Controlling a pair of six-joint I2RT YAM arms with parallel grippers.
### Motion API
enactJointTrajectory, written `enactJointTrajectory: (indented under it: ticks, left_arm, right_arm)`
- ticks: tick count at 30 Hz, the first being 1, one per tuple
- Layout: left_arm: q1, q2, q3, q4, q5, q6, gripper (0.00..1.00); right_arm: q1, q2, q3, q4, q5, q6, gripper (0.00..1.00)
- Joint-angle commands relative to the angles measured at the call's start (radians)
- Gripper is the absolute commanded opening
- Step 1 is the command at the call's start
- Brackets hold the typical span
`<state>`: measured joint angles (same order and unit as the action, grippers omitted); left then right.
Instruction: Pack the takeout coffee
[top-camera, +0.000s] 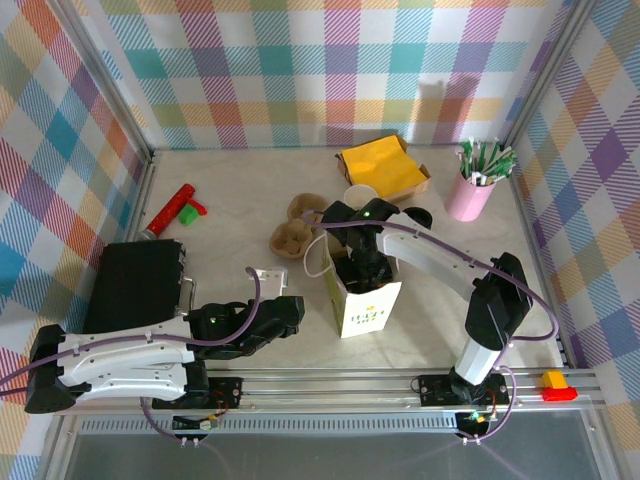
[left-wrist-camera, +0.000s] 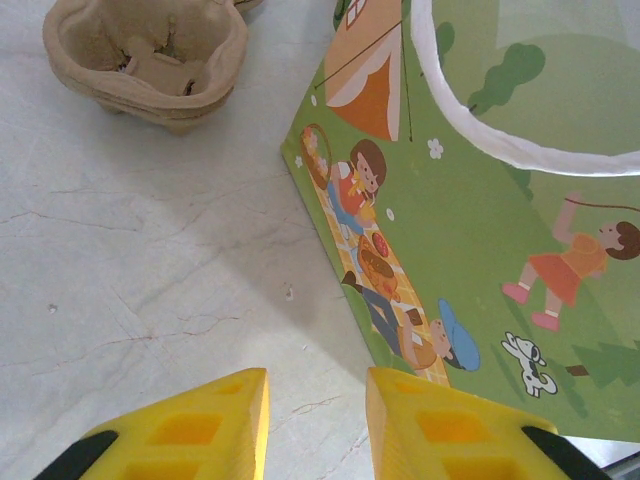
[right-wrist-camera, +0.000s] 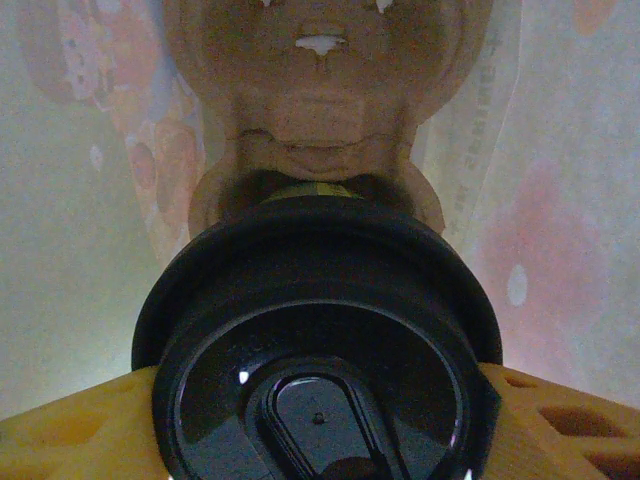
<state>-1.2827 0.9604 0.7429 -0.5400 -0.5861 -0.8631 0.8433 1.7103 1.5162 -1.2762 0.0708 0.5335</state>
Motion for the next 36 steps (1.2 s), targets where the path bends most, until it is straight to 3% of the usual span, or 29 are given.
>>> enactJointTrajectory:
  ticks: [1, 14, 36]
  left_arm:
    - [-0.010, -0.012, 0.015, 0.011, -0.021, 0.011, 0.31]
    - [-0.010, -0.012, 0.014, 0.011, -0.020, 0.009, 0.31]
    - [-0.010, -0.024, 0.008, 0.003, -0.023, 0.004, 0.31]
  right_arm:
    - [-0.004, 0.005, 0.034, -0.031, 0.016, -0.008, 0.62]
    - [-0.004, -0.026, 0.059, -0.055, 0.024, -0.001, 0.78]
    - [-0.003, -0.049, 0.156, -0.132, 0.035, 0.029, 0.87]
